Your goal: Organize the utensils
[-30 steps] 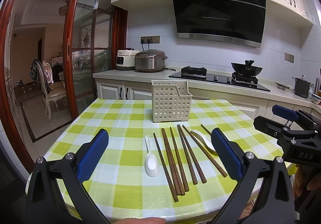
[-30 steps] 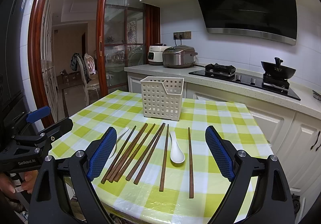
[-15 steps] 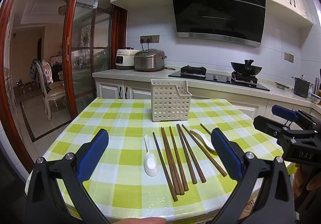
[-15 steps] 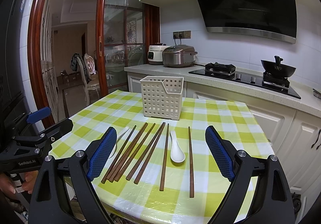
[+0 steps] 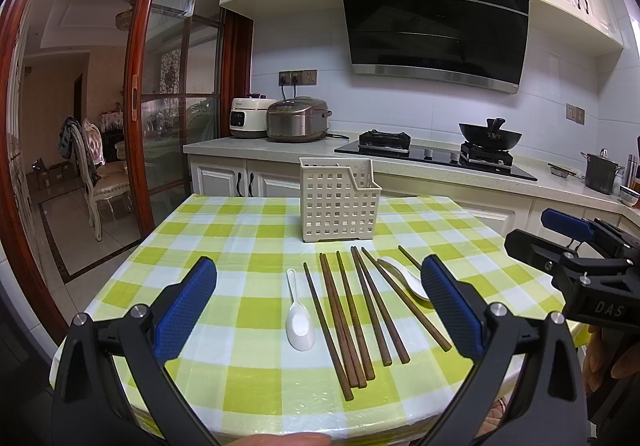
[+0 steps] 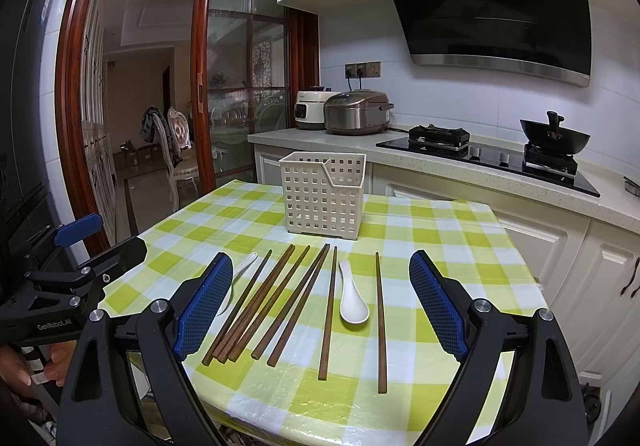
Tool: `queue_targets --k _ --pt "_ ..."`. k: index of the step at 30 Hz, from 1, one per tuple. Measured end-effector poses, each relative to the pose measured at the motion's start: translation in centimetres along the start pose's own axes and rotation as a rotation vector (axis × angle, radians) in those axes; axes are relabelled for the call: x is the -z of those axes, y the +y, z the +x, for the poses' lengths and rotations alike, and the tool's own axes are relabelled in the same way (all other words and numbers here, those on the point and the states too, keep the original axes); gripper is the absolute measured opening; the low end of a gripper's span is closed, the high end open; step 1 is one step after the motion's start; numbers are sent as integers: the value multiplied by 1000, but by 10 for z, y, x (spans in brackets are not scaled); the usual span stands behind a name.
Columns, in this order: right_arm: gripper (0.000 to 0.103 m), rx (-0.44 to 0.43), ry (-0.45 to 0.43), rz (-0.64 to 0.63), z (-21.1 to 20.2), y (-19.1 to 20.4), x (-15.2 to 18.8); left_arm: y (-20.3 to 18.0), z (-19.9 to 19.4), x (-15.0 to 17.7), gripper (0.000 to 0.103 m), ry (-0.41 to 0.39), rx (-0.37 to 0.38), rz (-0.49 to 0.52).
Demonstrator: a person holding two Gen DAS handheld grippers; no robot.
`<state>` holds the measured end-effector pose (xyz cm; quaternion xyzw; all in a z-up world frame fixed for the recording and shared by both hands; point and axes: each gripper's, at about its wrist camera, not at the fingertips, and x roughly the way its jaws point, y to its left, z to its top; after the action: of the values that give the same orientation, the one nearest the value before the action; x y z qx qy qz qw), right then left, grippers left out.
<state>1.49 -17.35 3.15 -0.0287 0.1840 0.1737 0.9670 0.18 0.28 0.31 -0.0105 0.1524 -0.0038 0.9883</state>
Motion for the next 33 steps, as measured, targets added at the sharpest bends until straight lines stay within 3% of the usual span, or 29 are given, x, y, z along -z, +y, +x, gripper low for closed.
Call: queue_targets --k 18,22,33 --pt "84 13 23 4 4 0 2 -6 10 5 99 35 41 1" --pt "84 16 58 7 19 -3 6 -1 21 9 99 97 71 -23" --pt "84 4 235 47 88 -31 19 22 82 23 99 289 29 -65"
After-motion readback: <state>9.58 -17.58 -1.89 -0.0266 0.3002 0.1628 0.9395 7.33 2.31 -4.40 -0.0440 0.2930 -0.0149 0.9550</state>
